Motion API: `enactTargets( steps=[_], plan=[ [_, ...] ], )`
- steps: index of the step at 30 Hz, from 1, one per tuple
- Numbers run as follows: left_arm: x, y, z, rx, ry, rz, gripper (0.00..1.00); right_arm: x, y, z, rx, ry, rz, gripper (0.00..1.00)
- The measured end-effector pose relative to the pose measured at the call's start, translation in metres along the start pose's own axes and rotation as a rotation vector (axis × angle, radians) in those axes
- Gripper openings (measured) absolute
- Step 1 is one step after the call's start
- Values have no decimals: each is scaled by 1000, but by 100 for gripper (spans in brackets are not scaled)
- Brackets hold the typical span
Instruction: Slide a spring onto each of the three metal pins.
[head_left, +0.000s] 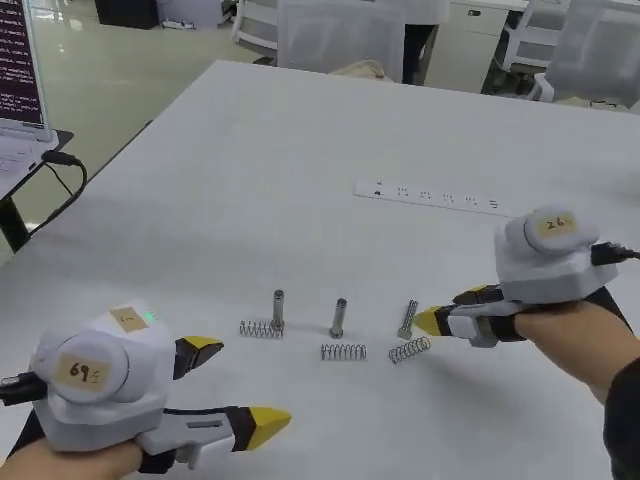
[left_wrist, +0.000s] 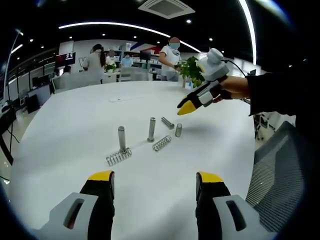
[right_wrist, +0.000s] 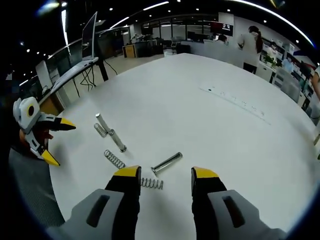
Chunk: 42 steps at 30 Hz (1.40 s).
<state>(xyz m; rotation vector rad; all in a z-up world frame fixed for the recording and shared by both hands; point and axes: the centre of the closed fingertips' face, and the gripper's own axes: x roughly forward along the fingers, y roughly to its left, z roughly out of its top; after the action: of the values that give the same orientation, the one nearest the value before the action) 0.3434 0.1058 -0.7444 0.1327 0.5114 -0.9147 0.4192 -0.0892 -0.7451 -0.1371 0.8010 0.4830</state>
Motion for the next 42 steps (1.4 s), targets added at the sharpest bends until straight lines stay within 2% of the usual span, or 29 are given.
enactTargets(
  steps=[17, 32, 42],
  plan=[
    [-1, 0, 1, -2, -7, 1, 60, 31, -5, 0, 36, 85, -26, 25],
    [-1, 0, 3, -4, -10, -2, 58, 45, -9, -8, 90, 138, -42, 19],
    [0, -1, 3, -9, -16, -3, 57, 55, -6, -8, 44, 171, -57, 18]
  ],
)
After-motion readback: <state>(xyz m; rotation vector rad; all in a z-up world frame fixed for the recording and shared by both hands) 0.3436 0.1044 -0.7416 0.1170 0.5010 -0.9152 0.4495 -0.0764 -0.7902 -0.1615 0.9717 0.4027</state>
